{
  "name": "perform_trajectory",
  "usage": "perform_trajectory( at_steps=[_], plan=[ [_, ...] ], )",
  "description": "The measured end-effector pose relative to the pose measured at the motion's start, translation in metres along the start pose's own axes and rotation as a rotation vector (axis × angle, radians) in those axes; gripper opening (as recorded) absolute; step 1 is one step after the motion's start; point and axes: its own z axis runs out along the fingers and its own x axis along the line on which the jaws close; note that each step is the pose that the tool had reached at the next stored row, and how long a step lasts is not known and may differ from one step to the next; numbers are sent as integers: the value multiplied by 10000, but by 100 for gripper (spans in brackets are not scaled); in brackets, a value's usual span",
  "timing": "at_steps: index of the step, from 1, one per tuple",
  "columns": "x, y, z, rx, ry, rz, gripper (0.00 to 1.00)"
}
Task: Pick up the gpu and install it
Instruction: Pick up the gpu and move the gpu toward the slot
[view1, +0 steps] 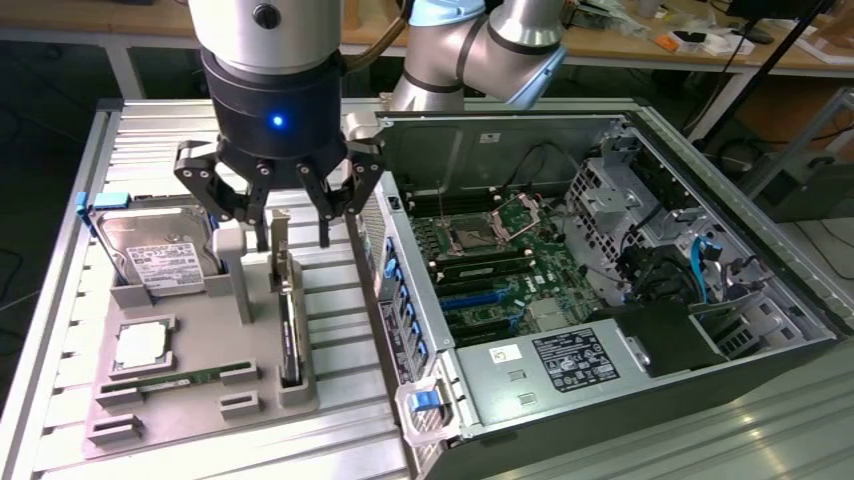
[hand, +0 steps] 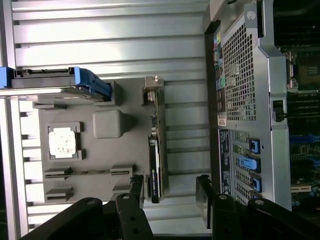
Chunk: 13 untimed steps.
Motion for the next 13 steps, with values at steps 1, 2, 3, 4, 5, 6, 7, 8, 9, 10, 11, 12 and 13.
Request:
perform_trajectory(
  at_steps=[1,2,3,4,5,6,7,8,9,10,11,12,13],
  plan=[
    [0,0,6,0,0,0,54],
    [0,-1,14,0,0,0,54],
    [1,-1,23,0,0,0,54],
    [2,-1,32,0,-1,1,54],
    [3,-2,40,1,0,0,54],
    [3,-2,48,1,0,0,54],
    [4,-2,54,1,0,0,54],
    [4,-3,61,1,0,0,54],
    [4,-3,67,1,0,0,54],
    [4,-3,72,1,0,0,54],
    [4,-4,79,1,-1,-1,54],
    [5,-4,88,1,0,0,54],
    [5,-4,96,1,0,0,54]
  ],
)
